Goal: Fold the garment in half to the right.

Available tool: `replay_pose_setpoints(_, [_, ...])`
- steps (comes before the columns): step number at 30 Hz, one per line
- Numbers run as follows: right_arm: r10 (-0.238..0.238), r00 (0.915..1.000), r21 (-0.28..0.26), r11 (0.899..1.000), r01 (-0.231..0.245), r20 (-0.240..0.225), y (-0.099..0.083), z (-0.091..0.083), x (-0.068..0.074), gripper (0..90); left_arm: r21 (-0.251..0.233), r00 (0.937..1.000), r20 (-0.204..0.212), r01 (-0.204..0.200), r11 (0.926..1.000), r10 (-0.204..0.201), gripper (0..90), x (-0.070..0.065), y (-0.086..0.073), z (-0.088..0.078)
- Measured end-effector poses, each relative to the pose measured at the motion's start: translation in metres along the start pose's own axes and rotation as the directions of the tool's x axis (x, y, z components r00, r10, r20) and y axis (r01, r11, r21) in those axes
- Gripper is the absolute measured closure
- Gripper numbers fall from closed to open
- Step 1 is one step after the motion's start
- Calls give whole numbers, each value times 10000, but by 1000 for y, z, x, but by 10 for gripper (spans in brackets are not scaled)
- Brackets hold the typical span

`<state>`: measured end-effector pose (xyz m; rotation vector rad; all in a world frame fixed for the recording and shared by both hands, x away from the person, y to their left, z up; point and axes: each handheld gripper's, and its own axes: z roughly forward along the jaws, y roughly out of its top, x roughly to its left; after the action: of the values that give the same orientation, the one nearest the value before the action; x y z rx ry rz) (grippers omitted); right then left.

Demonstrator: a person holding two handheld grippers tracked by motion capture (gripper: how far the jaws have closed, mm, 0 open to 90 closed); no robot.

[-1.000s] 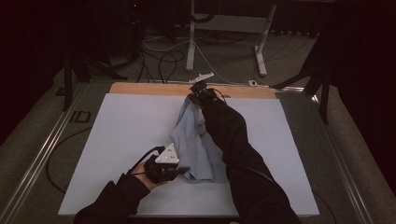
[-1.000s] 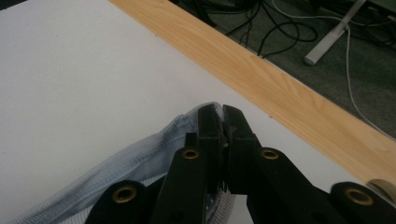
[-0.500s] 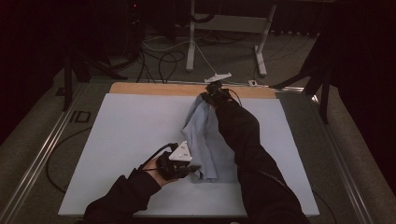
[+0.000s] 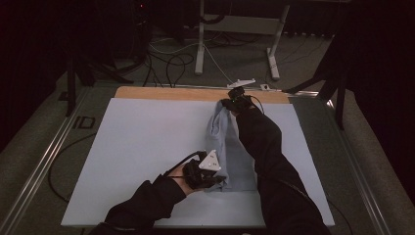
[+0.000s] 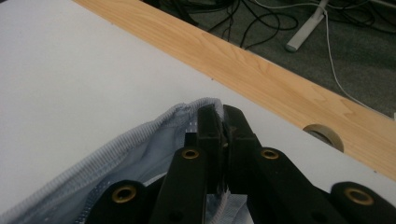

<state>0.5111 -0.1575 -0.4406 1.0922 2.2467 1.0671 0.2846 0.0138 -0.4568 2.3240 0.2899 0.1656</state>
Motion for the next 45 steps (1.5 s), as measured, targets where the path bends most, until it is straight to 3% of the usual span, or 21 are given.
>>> replay_pose_setpoints(14, [273,9990,309,9992,-262,-365,-10,23,-7,874,397,9999,127,0,9992,-5,867,-1,10,32])
replay_pose_setpoints(30, [544,9956,622,9968,-497,-764,-28,31,-22,827,1031,10000,87,-38,9947,29,865,2,18,69])
replay_pose_setpoints(35, [531,9972,699,9963,-493,-528,-30,22,-32,593,1178,9999,113,63,9930,-77,864,2,17,76])
replay_pose_setpoints(36, [531,9972,699,9963,-493,-528,-30,22,-32,593,1183,9999,88,86,9929,-97,864,2,17,78])
replay_pose_setpoints(37, [570,9974,681,9962,-540,-430,-30,15,-37,518,1219,9999,72,97,9925,-107,864,2,17,79])
replay_pose_setpoints(39, [580,9977,654,9963,-556,-349,-30,12,-39,476,1247,9998,76,156,9921,-166,864,2,17,81])
replay_pose_setpoints(40, [823,9958,593,9950,-799,-390,-30,6,-45,404,1237,9998,80,197,9921,-209,863,2,17,82])
replay_pose_setpoints(43, [812,9964,544,9953,-799,-231,-31,-1,-48,348,1289,9997,149,159,9915,-179,862,1,18,85])
replay_pose_setpoints(45, [911,9950,325,9954,-898,-414,-32,-7,-50,298,1213,9992,194,314,9921,-340,860,1,19,86])
